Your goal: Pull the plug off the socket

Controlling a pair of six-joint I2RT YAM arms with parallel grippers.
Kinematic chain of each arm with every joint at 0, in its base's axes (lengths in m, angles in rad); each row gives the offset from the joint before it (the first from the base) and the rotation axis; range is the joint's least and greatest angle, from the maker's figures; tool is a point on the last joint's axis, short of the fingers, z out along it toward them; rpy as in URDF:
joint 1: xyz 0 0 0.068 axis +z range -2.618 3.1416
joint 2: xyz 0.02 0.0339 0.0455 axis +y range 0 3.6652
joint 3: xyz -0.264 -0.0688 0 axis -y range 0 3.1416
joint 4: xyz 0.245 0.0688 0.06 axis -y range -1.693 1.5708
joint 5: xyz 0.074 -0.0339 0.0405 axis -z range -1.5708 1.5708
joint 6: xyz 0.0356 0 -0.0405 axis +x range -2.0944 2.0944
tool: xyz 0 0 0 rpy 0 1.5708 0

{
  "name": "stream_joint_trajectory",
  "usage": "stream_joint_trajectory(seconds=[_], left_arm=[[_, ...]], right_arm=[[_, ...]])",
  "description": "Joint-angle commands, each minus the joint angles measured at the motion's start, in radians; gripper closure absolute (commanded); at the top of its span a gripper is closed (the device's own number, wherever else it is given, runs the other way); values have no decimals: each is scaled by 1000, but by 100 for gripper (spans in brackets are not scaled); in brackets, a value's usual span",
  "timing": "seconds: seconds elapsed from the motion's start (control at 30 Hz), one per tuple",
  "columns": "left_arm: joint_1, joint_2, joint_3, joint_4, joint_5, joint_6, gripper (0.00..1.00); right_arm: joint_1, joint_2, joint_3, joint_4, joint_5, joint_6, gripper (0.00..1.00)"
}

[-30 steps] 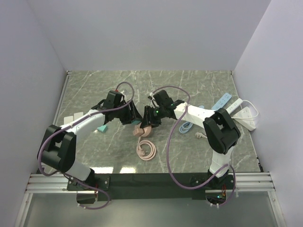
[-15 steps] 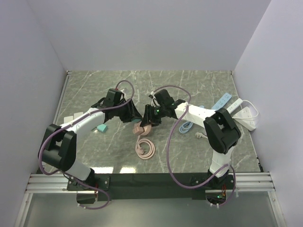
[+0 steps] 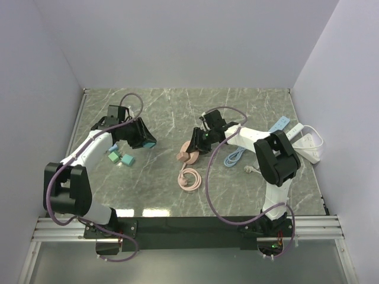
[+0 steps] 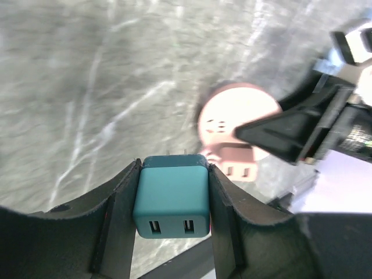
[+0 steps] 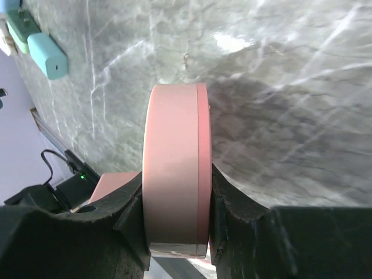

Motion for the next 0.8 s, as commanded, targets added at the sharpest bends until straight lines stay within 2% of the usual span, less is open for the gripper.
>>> stream_joint_trajectory(seconds=[0.0,0.1,0.17,0.4,0.47,0.5,0.6,0.77], left_arm=[[-10,-43,70,-109,-138,43,100],[16,-56,90,-128,-253,43,100],[69,-27,74,-113,-280,56,100],[249,111,29,-16,-257,94,99],[267,140,34,-4,-255,97,96],[275,151,38,-5,-255,97,75],[295,173,46,-7,-263,83,41],[297,129,34,-10,-289,80,19]], right_arm=[[5,-9,22,-37,65,-40,100],[7,-15,27,-34,60,-37,100],[5,-22,16,-19,43,-28,100],[8,-43,-5,-3,22,-26,100],[10,-55,-16,1,20,-26,100],[11,-58,-18,3,20,-26,100],[19,-60,-15,-2,23,-25,100],[31,-49,13,-20,28,-19,100]])
